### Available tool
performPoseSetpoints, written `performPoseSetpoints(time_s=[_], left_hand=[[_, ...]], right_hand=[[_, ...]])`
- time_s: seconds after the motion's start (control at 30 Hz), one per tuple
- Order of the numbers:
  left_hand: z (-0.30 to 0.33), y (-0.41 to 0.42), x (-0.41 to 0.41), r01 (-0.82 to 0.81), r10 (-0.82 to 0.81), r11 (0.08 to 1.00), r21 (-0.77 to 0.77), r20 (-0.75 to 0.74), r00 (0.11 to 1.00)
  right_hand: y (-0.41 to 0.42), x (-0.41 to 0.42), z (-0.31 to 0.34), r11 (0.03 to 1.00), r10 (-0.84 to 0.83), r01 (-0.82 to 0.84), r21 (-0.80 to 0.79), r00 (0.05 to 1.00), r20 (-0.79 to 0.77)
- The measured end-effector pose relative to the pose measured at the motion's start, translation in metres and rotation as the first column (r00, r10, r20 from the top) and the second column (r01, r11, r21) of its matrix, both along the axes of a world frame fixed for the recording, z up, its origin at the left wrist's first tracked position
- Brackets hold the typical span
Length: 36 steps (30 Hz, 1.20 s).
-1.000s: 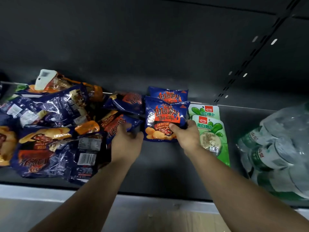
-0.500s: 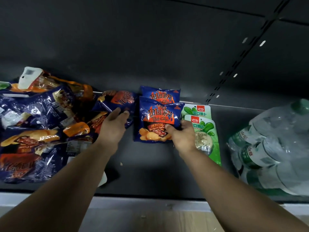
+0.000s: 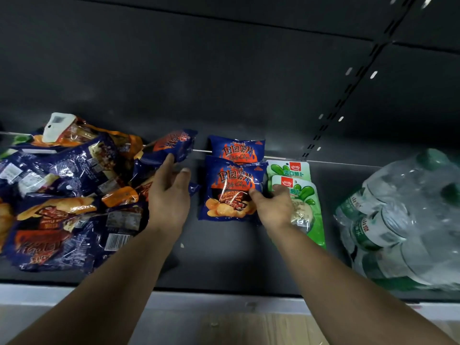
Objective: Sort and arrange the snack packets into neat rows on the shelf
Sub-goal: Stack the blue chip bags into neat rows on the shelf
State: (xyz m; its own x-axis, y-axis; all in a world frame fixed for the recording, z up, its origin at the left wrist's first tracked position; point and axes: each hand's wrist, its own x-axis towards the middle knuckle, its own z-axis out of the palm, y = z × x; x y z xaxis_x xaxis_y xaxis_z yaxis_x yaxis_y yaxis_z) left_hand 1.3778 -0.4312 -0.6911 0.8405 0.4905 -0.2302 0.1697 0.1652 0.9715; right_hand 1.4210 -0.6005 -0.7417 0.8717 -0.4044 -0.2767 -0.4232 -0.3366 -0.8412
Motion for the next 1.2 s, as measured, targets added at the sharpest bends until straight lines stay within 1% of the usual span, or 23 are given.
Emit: performPoseSetpoints(time_s=[0.07, 0.13, 0.2, 0.23, 0.3, 0.37, 0.43, 0.53, 0.57, 0.6, 0.67, 0.7, 0.77, 0.8, 0.83, 0.87, 0.9, 0.93, 0.97, 1.0, 1.07, 1.13, 1.2], left_hand=[[0.004, -0.008, -0.006, 0.058, -0.062, 0.993, 0.099, 0.036, 0.997], [0.004, -0.022, -0.013, 0.141, -0.168, 0.945, 0.296, 0.067, 0.983], [0.002, -0.042, -0.022, 0.251, -0.313, 0.852, 0.459, 0.062, 0.948], [0.000, -0.051, -0.027, 0.294, -0.361, 0.807, 0.512, 0.033, 0.932], [-0.004, -0.064, -0.036, 0.359, -0.426, 0.749, 0.556, -0.011, 0.905], [-0.012, -0.070, -0.043, 0.405, -0.474, 0.688, 0.603, -0.049, 0.879], [-0.018, -0.073, -0.049, 0.480, -0.537, 0.611, 0.629, -0.115, 0.835], [-0.022, -0.077, -0.053, 0.578, -0.649, 0.564, 0.590, -0.117, 0.752], [-0.019, -0.078, -0.053, 0.570, -0.653, 0.562, 0.600, -0.101, 0.750], [-0.014, -0.078, -0.051, 0.503, -0.625, 0.571, 0.649, -0.054, 0.779], [0.003, -0.075, -0.043, 0.251, -0.516, 0.607, 0.754, 0.135, 0.846], [0.011, -0.069, -0.036, 0.122, -0.462, 0.621, 0.774, 0.236, 0.855], [0.031, -0.049, -0.019, -0.093, -0.355, 0.594, 0.799, 0.365, 0.861], [0.036, -0.034, -0.009, -0.118, -0.290, 0.584, 0.803, 0.341, 0.894], [0.041, -0.019, -0.002, -0.043, -0.238, 0.599, 0.799, 0.229, 0.944], [0.045, -0.004, 0.004, 0.126, -0.240, 0.648, 0.751, 0.045, 0.970], [0.046, 0.006, 0.005, 0.308, -0.297, 0.724, 0.617, -0.124, 0.947], [0.045, 0.013, 0.004, 0.464, -0.404, 0.785, 0.411, -0.229, 0.886], [0.043, 0.016, 0.000, 0.565, -0.514, 0.796, 0.217, -0.252, 0.820], [0.039, 0.017, -0.004, 0.606, -0.566, 0.785, 0.131, -0.246, 0.786], [0.026, 0.012, -0.008, 0.633, -0.591, 0.753, 0.180, -0.237, 0.771], [0.015, 0.004, -0.009, 0.547, -0.499, 0.805, 0.231, -0.235, 0.834], [0.005, -0.008, -0.008, 0.444, -0.395, 0.877, 0.182, -0.250, 0.884]], right_hand=[[0.000, -0.004, 0.012, 0.999, -0.044, 0.043, 0.014, 0.993, 0.114], [0.006, -0.008, 0.030, 0.964, -0.003, -0.040, 0.262, 0.987, 0.162], [0.016, -0.012, 0.044, 0.792, 0.124, -0.173, 0.585, 0.985, 0.123], [0.020, -0.013, 0.048, 0.713, 0.196, -0.208, 0.670, 0.976, 0.095], [0.022, -0.013, 0.055, 0.614, 0.274, -0.231, 0.755, 0.959, 0.071], [0.016, -0.014, 0.059, 0.538, 0.259, -0.211, 0.816, 0.963, 0.078], [0.009, -0.015, 0.058, 0.542, 0.230, -0.217, 0.812, 0.968, 0.106], [0.000, -0.015, 0.052, 0.595, 0.186, -0.182, 0.782, 0.979, 0.087], [-0.004, -0.014, 0.051, 0.604, 0.178, -0.174, 0.778, 0.981, 0.082], [-0.007, -0.013, 0.051, 0.618, 0.176, -0.176, 0.767, 0.981, 0.083], [-0.013, -0.012, 0.052, 0.632, 0.201, -0.206, 0.747, 0.975, 0.099], [-0.016, -0.011, 0.053, 0.629, 0.231, -0.237, 0.741, 0.966, 0.112], [-0.021, -0.012, 0.056, 0.630, 0.346, -0.316, 0.709, 0.932, 0.108], [-0.024, -0.012, 0.059, 0.635, 0.428, -0.369, 0.679, 0.899, 0.088], [-0.027, -0.013, 0.061, 0.635, 0.515, -0.427, 0.644, 0.855, 0.060], [-0.029, -0.014, 0.064, 0.627, 0.590, -0.482, 0.612, 0.807, 0.031], [-0.031, -0.014, 0.066, 0.620, 0.639, -0.523, 0.585, 0.769, 0.011], [-0.031, -0.014, 0.068, 0.619, 0.658, -0.546, 0.564, 0.753, 0.008], [-0.031, -0.014, 0.069, 0.625, 0.653, -0.552, 0.552, 0.757, 0.017], [-0.030, -0.013, 0.069, 0.638, 0.629, -0.540, 0.548, 0.777, 0.033], [-0.029, -0.010, 0.065, 0.681, 0.526, -0.460, 0.570, 0.849, 0.056], [-0.029, -0.011, 0.057, 0.700, 0.385, -0.319, 0.639, 0.922, 0.038], [-0.029, -0.017, 0.048, 0.655, 0.318, -0.236, 0.718, 0.948, 0.022]])
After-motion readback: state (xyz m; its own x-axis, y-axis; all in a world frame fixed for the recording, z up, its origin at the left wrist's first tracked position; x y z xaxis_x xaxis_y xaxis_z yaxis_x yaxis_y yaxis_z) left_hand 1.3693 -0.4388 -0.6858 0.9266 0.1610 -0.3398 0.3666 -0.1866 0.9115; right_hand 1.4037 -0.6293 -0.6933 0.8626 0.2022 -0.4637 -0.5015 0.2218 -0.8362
